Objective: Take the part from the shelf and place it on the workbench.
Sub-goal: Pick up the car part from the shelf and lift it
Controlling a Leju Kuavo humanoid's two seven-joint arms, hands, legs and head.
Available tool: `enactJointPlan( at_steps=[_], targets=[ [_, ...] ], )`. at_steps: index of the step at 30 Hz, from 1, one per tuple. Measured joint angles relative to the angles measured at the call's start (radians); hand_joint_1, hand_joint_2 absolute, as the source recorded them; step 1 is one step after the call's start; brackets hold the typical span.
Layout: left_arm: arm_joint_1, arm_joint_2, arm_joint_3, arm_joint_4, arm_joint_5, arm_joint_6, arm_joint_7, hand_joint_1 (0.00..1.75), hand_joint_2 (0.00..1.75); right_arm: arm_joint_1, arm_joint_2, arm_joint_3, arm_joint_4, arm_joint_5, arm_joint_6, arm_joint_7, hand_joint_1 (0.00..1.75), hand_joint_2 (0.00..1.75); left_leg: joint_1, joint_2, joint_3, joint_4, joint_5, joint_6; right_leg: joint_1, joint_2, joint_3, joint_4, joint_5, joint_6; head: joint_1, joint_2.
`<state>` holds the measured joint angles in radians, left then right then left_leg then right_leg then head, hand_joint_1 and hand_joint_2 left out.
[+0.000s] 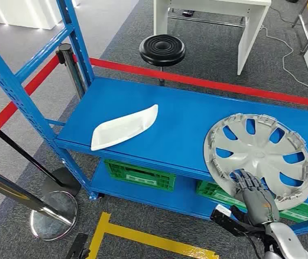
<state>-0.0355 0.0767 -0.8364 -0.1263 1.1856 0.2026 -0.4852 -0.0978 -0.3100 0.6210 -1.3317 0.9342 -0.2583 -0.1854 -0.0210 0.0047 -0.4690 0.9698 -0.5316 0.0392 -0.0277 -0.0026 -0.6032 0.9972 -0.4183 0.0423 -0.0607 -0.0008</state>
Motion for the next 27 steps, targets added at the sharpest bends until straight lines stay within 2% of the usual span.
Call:
enactJointPlan(
  at_steps=[27],
  targets=[
    [0.000,0.000,0.000,0.000,0.000,0.000,0.000,0.00,1.75,-0.005,0.008,0.000,0.014,0.000,-0.004,0.000,0.00,1.75,0.000,0.000,0.000,0.000,0.000,0.000,0.000,0.000,0.000,0.000,0.000,0.000,0.000,0.000]
  ],
)
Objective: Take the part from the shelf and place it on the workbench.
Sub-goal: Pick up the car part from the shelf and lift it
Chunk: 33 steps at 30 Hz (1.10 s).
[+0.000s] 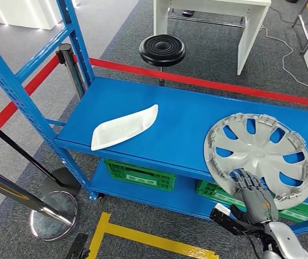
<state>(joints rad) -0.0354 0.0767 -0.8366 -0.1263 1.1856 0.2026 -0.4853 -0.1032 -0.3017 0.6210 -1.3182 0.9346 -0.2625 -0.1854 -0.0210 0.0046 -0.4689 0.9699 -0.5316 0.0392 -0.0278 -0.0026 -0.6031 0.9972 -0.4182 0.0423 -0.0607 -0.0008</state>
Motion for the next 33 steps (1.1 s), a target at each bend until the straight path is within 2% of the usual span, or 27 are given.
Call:
enactJointPlan(
  at_steps=[15,19,21,23,25,33],
  targets=[
    [0.000,0.000,0.000,0.000,0.000,0.000,0.000,0.00,1.75,0.000,0.001,0.000,0.001,0.000,0.000,0.000,0.00,1.75,0.000,0.000,0.000,0.000,0.000,0.000,0.000,0.000,0.000,0.000,0.000,0.000,0.000,0.000],
    [0.000,0.000,0.000,0.000,0.000,0.002,0.000,0.00,1.75,0.001,0.002,-0.001,0.001,0.015,-0.010,0.013,1.75,1.75,0.000,0.000,0.000,0.000,0.000,0.000,0.000,0.000,0.000,0.000,0.000,0.000,0.000,0.000],
    [-0.001,-0.001,0.000,0.000,0.004,0.012,0.000,0.00,1.75,0.019,0.012,-0.015,-0.004,0.122,-0.089,0.099,1.75,1.75,0.000,-0.001,0.000,0.000,0.000,0.000,0.000,-0.002,0.000,0.000,0.000,0.000,0.000,0.000],
    [0.000,-0.002,-0.001,0.000,0.010,0.028,0.000,0.00,1.75,0.060,0.034,-0.053,-0.027,0.314,-0.218,0.229,1.75,1.75,0.000,-0.003,-0.001,0.000,0.000,0.000,0.000,-0.004,0.000,0.000,0.000,0.000,0.000,0.000],
    [0.002,-0.005,-0.002,0.000,0.015,0.038,0.000,0.00,1.75,0.097,0.052,-0.095,-0.061,0.447,-0.289,0.295,1.75,1.75,0.000,-0.004,-0.002,0.000,0.000,0.000,0.000,-0.003,-0.001,0.000,-0.001,0.000,0.000,0.000],
    [-0.002,-0.009,-0.006,0.000,0.026,0.041,0.000,0.00,1.75,0.158,0.085,-0.165,-0.116,0.500,-0.300,0.309,1.75,1.75,0.000,-0.004,-0.003,0.000,0.000,0.000,0.000,-0.003,-0.002,0.000,-0.001,0.000,0.000,0.000]
  ],
)
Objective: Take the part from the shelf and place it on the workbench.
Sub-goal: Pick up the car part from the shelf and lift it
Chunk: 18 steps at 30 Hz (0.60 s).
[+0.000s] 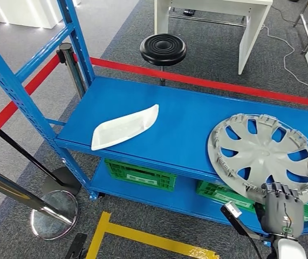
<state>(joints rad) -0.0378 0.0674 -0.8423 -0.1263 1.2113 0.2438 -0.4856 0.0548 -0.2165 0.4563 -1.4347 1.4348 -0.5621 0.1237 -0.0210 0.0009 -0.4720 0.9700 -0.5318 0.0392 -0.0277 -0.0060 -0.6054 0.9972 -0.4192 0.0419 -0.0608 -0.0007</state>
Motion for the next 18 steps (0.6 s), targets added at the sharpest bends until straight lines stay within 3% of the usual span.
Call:
enactJointPlan(
  at_steps=[18],
  targets=[
    [-0.002,-0.002,0.000,0.000,0.002,0.000,0.000,0.00,1.75,0.025,0.022,-0.038,-0.024,0.003,-0.001,-0.001,1.75,1.75,0.000,0.000,-0.001,0.000,0.000,0.000,0.000,0.000,-0.001,0.000,0.000,0.000,0.000,0.000]
  ],
)
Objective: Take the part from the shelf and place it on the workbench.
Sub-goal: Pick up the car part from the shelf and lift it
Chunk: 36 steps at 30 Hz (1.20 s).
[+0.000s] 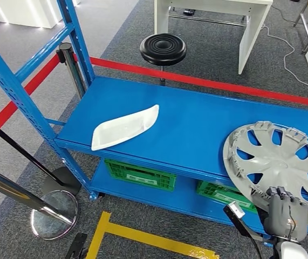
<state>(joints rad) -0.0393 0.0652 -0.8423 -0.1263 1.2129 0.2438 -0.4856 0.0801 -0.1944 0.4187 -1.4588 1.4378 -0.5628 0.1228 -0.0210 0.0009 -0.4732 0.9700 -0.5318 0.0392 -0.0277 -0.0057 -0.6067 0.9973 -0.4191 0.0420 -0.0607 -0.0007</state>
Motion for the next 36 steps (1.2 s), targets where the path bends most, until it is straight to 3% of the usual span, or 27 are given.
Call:
enactJointPlan(
  at_steps=[13,17,21,26,36],
  targets=[
    [0.000,-0.001,-0.001,0.000,0.022,0.001,-0.002,0.00,1.75,0.007,0.010,-0.013,0.000,-0.023,-0.004,-0.030,1.75,1.75,0.000,0.000,0.000,0.000,0.000,0.000,0.000,0.000,0.000,0.000,0.000,0.000,0.000,0.000],
    [-0.001,-0.001,-0.006,0.000,0.031,0.006,-0.003,0.00,1.75,0.015,0.021,-0.017,-0.003,-0.010,-0.060,-0.054,1.75,1.75,0.000,0.000,0.000,0.000,0.000,0.000,0.000,0.000,0.000,0.000,0.000,0.000,0.000,0.000],
    [-0.001,-0.003,-0.019,0.000,0.046,0.019,-0.003,0.00,1.75,0.051,0.061,-0.054,-0.079,0.021,-0.113,-0.139,1.75,1.75,0.000,0.000,-0.001,0.000,0.000,0.000,0.000,0.000,-0.001,0.000,0.000,0.000,0.000,0.000],
    [-0.002,-0.004,-0.028,0.000,0.066,0.020,-0.004,0.00,1.75,0.097,0.145,-0.141,-0.245,-0.007,-0.119,-0.323,1.75,1.75,0.000,0.000,-0.001,0.000,0.000,0.000,0.000,0.000,-0.002,0.001,0.000,0.000,0.000,0.000],
    [-0.002,-0.004,-0.034,0.000,0.070,0.020,-0.005,0.00,1.75,0.115,0.180,-0.176,-0.305,-0.015,-0.119,-0.351,1.75,1.75,0.000,0.000,-0.001,0.000,0.000,0.000,0.000,0.000,-0.002,0.001,0.000,0.000,0.000,0.000]
  ],
)
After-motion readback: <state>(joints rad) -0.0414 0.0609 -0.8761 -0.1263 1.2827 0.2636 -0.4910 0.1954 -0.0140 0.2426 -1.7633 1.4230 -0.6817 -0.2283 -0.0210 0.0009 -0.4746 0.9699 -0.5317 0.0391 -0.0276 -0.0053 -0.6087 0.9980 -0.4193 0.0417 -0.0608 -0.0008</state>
